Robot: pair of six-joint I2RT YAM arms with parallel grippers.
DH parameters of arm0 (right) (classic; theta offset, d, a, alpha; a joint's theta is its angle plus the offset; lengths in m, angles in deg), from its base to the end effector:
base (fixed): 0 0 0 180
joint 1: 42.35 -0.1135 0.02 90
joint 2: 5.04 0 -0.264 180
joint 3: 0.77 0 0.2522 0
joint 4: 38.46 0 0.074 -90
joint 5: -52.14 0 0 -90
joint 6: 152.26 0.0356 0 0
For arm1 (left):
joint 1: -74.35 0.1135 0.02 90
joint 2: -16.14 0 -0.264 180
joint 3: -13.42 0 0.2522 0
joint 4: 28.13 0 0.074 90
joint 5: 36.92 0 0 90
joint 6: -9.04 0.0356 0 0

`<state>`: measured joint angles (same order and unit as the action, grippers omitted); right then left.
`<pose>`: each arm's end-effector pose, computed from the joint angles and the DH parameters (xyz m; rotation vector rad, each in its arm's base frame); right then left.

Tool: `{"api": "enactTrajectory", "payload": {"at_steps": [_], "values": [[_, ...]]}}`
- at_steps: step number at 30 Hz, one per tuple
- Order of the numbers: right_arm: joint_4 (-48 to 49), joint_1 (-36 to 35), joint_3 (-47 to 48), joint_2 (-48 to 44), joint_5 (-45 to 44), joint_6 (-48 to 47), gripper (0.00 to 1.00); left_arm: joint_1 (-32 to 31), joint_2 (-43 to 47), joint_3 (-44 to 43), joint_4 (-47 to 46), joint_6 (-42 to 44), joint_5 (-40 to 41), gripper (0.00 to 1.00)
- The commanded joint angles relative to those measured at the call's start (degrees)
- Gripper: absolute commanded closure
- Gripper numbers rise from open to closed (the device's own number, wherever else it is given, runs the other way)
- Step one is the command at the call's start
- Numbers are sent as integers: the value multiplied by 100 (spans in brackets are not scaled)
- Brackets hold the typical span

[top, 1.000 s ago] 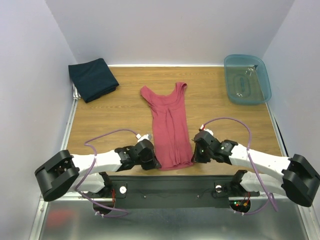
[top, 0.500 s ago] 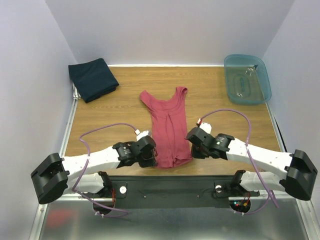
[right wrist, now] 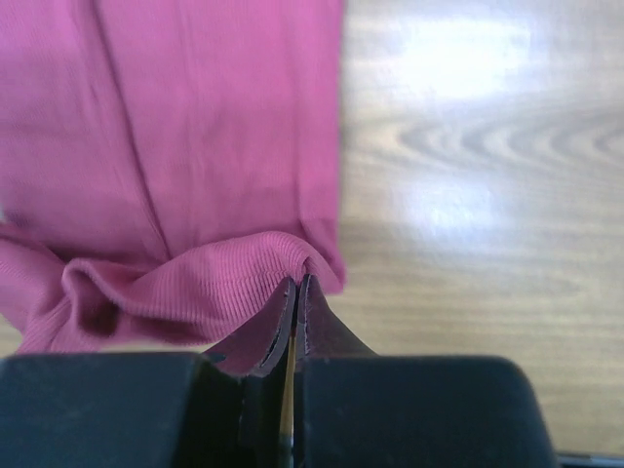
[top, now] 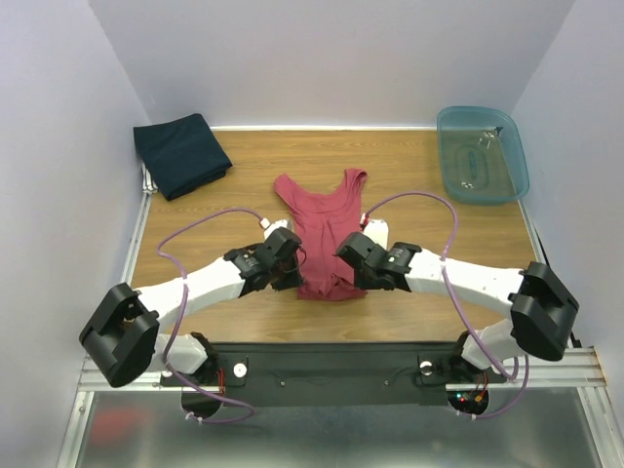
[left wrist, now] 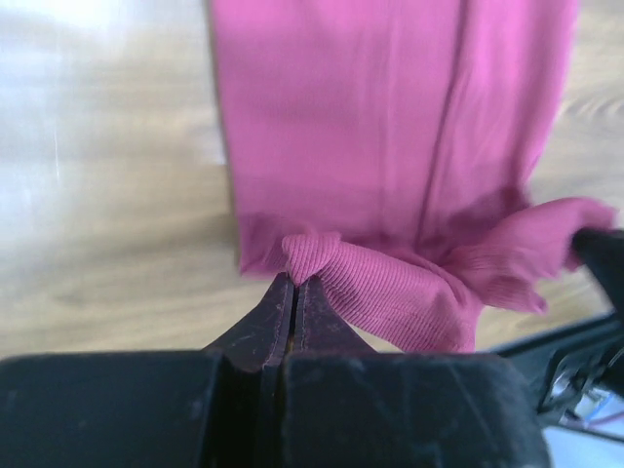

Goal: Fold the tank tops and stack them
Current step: Fold the tank top

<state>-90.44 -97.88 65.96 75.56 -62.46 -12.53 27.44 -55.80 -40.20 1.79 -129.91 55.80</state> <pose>0.1623 0.2103 0.2164 -0.0102 2.5521 0.0960 0.1724 -0.1818 0.2035 -0.0681 2.5355 -0.6779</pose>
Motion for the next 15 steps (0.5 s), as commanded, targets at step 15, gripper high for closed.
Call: {"api": "enactTrajectory", "payload": {"at_steps": [15], "values": [[789,499,1294,931,-871,-842,100,797,-988,-1366,-518,1054,220,100]]}}
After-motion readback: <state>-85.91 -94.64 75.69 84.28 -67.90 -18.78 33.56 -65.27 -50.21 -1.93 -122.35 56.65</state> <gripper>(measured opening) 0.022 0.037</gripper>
